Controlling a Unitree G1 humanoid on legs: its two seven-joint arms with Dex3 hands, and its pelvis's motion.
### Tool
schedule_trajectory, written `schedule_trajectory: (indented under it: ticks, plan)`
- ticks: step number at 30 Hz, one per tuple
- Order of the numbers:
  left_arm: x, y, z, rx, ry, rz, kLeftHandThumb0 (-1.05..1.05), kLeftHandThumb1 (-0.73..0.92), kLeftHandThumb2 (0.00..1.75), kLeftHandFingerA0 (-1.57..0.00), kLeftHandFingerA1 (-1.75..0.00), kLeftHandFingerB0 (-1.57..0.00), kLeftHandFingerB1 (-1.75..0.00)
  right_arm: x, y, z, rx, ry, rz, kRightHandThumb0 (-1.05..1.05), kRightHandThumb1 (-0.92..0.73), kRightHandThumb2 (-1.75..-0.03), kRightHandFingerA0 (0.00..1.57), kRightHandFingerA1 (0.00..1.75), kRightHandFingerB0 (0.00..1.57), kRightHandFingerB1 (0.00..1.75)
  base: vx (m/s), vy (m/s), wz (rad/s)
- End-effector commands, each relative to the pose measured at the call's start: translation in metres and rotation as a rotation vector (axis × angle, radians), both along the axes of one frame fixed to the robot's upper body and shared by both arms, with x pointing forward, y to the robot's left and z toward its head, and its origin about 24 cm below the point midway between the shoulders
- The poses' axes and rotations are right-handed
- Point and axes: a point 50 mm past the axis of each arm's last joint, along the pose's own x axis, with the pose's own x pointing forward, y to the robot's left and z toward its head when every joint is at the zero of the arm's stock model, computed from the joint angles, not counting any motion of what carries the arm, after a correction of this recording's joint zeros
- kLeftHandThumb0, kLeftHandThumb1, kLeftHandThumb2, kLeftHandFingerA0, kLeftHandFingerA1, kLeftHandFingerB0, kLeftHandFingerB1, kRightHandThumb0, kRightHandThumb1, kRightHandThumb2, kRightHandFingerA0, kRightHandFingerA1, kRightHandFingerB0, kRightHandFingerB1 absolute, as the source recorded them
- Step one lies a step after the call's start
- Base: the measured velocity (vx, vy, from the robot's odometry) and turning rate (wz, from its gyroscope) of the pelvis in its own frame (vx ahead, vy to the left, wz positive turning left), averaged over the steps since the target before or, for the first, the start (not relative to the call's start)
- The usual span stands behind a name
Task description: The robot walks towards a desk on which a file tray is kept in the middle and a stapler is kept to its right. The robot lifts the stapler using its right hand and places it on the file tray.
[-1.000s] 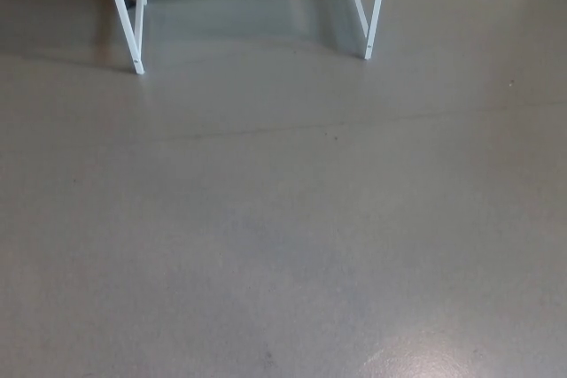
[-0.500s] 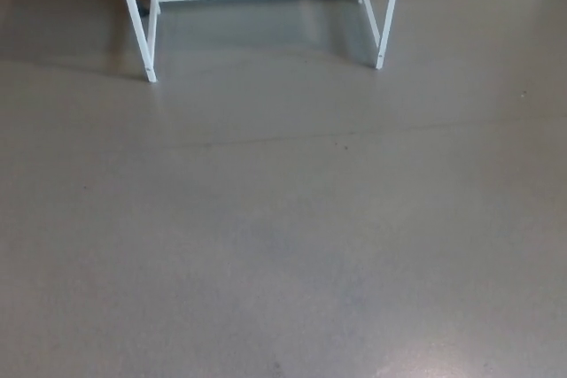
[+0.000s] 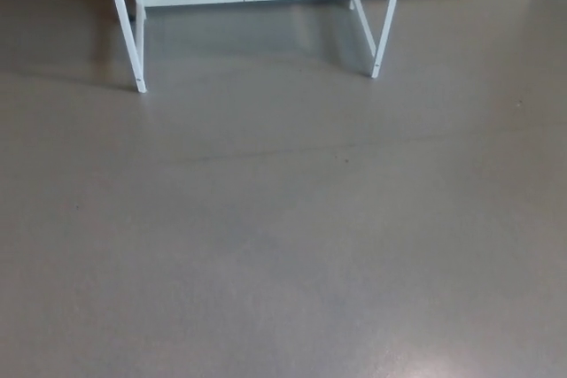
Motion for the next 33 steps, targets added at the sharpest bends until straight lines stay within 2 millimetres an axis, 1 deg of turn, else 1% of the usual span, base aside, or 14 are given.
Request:
schedule_trajectory:
  ticks: [1,5,10,24,33]
  plan:
    - [-0.0022,0.0005,-0.0001,-0.010,0.010,0.015,-0.92,0.28,1.24,-0.17,-0.90,-0.09,-0.83,0.0019,-0.0049,0.0044,-0.019,-0.015,0.000,-0.47,-0.34,-0.80,0.06,0.50,0.00,0.43,0.15,-0.185,0.17]
    - [-0.0025,0.0017,0.0008,-0.007,0.013,0.013,-0.92,0.28,1.24,-0.17,-0.90,-0.09,-0.83,-0.0001,-0.0037,0.0033,-0.016,-0.012,-0.002,-0.47,-0.34,-0.80,0.06,0.50,0.00,0.43,0.20,-0.344,0.19]
    - [-0.0026,0.0018,0.0009,-0.006,0.013,0.012,-0.92,0.28,1.24,-0.17,-0.90,-0.09,-0.83,-0.0003,-0.0036,0.0032,-0.016,-0.012,-0.003,-0.47,-0.34,-0.80,0.06,0.50,0.00,0.43,0.15,-0.111,-0.04]
    - [-0.0024,0.0022,0.0013,-0.006,0.015,0.009,-0.92,0.28,1.24,-0.17,-0.90,-0.09,-0.83,-0.0027,-0.0033,0.0030,-0.015,-0.011,-0.005,-0.47,-0.34,-0.80,0.06,0.50,0.00,0.43,0.16,0.121,-0.05]
    - [-0.0040,0.0025,0.0013,-0.005,0.020,0.008,-0.92,0.28,1.24,-0.17,-0.90,-0.09,-0.83,-0.0052,-0.0027,0.0025,-0.014,-0.006,-0.007,-0.47,-0.34,-0.80,0.06,0.50,0.00,0.43,0.08,-0.061,0.06]
